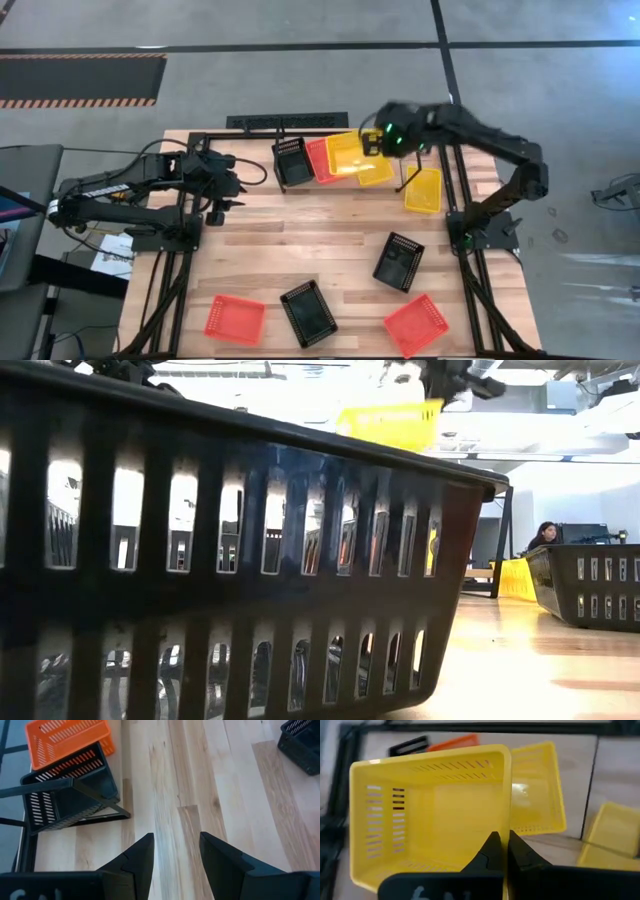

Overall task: Stack baskets on shelf by color
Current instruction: Stack the bottom yellow bin on top of the other yellow bin on the shelf

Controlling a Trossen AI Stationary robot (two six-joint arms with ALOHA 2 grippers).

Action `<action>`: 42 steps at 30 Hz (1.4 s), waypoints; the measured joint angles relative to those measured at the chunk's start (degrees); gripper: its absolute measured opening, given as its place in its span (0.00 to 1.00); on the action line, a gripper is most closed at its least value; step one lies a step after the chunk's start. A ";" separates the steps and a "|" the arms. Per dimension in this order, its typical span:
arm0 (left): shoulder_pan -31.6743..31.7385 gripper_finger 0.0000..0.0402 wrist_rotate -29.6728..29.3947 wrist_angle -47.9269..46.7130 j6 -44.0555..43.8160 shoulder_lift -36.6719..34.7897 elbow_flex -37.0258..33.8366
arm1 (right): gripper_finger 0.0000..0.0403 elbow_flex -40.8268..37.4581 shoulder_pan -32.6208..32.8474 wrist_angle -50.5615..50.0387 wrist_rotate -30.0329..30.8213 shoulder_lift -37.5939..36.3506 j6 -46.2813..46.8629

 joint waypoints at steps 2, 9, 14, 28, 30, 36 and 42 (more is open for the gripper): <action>0.00 0.36 -0.13 0.39 -0.60 0.02 0.00 | 0.01 4.23 -2.29 -1.19 -3.67 1.16 -5.88; 0.02 0.36 -3.68 2.00 -5.18 -0.01 0.01 | 0.01 20.34 -11.49 -15.89 -14.23 9.90 -27.34; 0.02 0.36 -7.45 3.67 -10.31 0.02 0.01 | 0.01 27.46 -16.85 -15.51 -20.88 16.55 -46.34; 0.02 0.36 -18.13 5.65 -26.05 0.02 0.02 | 0.01 34.02 -24.94 -15.34 -23.59 26.08 -86.04; 0.02 0.36 -18.73 5.65 -27.27 0.02 0.00 | 0.01 33.50 -25.48 -15.47 -21.47 26.01 -89.31; 0.02 0.36 -19.13 5.63 -29.43 0.02 0.02 | 0.01 33.42 -25.21 -15.35 -15.35 26.06 -95.03; 0.02 0.36 -20.76 5.60 -29.60 0.02 0.01 | 0.01 33.42 -24.31 -15.39 -14.92 26.06 -102.17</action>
